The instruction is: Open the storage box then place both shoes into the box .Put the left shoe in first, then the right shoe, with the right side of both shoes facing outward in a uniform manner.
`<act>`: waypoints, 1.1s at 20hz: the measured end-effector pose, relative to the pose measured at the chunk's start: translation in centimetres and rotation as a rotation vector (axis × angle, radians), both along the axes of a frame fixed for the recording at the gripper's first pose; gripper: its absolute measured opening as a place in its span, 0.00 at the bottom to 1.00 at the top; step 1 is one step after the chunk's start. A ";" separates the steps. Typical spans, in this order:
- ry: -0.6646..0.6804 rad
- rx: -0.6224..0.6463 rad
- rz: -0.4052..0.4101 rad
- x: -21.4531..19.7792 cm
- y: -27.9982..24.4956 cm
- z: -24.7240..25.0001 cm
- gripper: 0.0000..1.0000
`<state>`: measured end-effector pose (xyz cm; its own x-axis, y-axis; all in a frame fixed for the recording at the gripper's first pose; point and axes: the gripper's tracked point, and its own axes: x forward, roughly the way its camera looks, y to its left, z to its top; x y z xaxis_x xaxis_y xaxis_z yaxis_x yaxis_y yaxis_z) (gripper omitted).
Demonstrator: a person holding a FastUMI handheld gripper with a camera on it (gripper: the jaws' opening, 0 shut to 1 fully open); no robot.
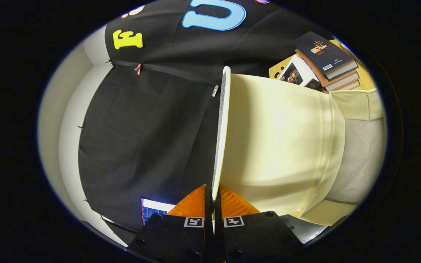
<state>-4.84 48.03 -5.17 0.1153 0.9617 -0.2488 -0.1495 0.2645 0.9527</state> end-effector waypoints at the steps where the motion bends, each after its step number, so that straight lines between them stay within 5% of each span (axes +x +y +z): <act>1: -0.005 -0.009 0.004 -0.1 0.8 -0.3 0.05; 9: -0.017 -0.073 0.034 -1.0 3.2 -2.2 0.08; 12: -0.074 -0.105 -0.002 0.3 1.6 -2.2 1.00; 17: -0.181 -0.158 -0.052 1.8 -2.5 -2.0 0.97; 22: -0.292 -0.226 -0.196 4.8 -9.9 -1.1 0.97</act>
